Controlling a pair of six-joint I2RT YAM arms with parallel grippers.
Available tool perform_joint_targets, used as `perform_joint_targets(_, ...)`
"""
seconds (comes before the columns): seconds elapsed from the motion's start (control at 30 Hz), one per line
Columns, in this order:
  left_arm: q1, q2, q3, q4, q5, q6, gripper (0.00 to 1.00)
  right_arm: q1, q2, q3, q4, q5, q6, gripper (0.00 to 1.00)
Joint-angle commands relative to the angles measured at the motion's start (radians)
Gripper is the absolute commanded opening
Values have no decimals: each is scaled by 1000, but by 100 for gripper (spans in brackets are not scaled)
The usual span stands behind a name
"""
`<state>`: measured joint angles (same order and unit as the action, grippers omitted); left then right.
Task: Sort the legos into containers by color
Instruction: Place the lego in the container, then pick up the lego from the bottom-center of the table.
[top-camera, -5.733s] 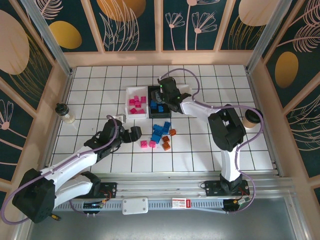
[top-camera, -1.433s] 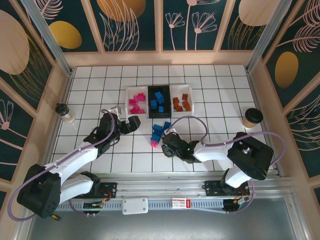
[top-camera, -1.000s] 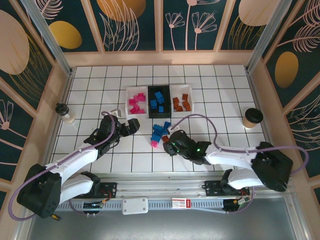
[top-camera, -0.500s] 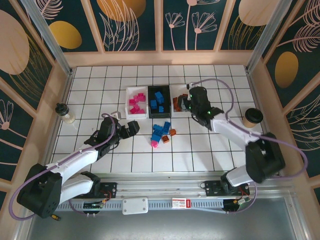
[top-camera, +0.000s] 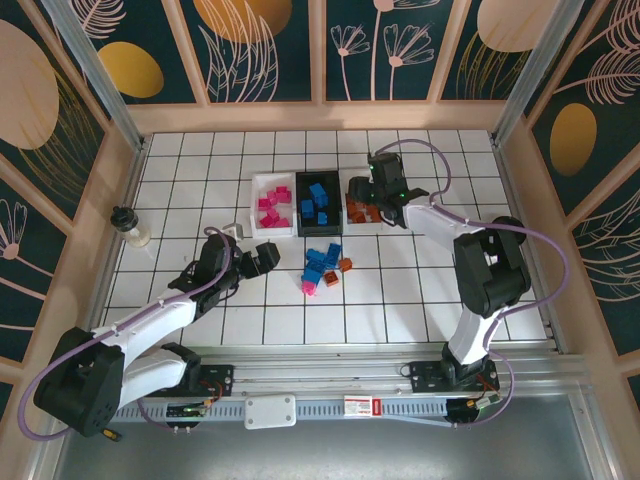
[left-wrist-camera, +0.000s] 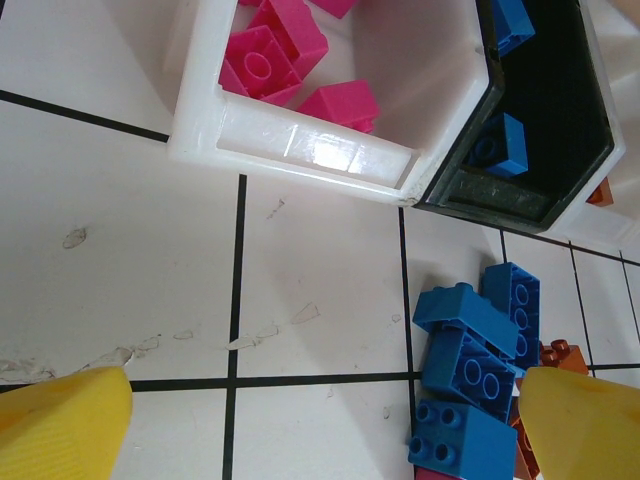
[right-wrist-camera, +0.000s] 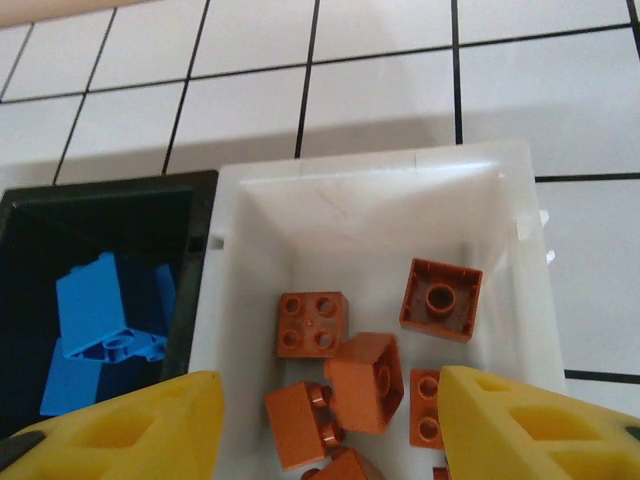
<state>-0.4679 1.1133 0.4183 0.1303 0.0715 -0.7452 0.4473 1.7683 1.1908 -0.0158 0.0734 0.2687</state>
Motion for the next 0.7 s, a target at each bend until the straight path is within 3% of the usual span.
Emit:
perform_joint_targets(0.0, -5, -11, -1, -7, 16, 16, 99, 29, -93, -25, 6, 5, 3, 60)
perform_joint_targets(0.4, -5, -21, 14, -24, 13, 27, 99, 351, -401, -409, 51, 72, 85, 63)
perform_joint_targets(0.67, -5, -8, 0, -13, 11, 23, 99, 507, -354, -555, 56, 134, 170, 64)
